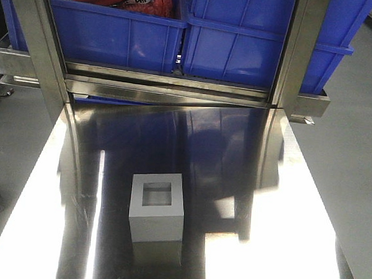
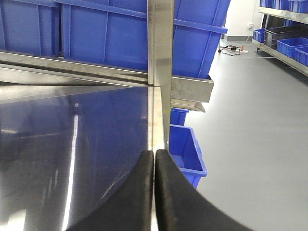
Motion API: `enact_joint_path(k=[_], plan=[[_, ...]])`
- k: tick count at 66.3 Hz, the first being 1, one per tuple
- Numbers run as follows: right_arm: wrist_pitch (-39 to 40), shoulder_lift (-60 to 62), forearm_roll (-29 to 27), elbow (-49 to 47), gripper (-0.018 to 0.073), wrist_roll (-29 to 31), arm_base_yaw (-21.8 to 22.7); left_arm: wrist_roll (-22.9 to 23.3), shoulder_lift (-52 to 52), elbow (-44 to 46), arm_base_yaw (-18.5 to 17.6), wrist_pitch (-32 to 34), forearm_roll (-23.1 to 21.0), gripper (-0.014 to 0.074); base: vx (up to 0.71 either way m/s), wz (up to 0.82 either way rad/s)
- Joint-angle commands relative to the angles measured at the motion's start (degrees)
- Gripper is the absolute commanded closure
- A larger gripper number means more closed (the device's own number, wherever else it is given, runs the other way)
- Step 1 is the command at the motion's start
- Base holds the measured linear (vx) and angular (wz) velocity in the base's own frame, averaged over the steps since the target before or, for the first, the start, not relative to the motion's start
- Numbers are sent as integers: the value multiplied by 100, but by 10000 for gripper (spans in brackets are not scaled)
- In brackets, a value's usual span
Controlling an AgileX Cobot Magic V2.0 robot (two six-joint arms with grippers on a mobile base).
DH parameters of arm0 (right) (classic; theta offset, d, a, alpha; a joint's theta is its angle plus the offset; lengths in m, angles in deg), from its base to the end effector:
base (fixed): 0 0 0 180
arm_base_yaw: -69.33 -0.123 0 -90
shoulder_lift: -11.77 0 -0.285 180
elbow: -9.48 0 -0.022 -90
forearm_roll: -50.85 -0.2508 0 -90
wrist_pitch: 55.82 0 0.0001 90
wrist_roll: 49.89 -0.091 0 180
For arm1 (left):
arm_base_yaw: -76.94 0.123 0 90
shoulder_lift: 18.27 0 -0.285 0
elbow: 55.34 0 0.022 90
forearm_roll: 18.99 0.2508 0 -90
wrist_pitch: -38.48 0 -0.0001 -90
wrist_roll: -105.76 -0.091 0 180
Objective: Sort gray base to blue bin
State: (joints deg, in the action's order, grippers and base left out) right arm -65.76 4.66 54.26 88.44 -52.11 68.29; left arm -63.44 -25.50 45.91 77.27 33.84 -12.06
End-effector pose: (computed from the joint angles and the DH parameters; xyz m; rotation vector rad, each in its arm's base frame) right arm 0.0564 0.0001 0.1878 -0.0241 1.6752 -0.0099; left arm 0.0569 0.0012 0.1974 -0.0659 1.5798 -0.0409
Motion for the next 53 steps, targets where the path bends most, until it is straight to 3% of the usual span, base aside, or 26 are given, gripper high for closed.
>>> enact_joint_path(k=[1,53], plan=[[424,71,35,83,568,31,26,27,88,-165,16,410,-10,602,0,0],[424,71,35,83,568,31,26,27,88,-165,16,410,-10,602,0,0]])
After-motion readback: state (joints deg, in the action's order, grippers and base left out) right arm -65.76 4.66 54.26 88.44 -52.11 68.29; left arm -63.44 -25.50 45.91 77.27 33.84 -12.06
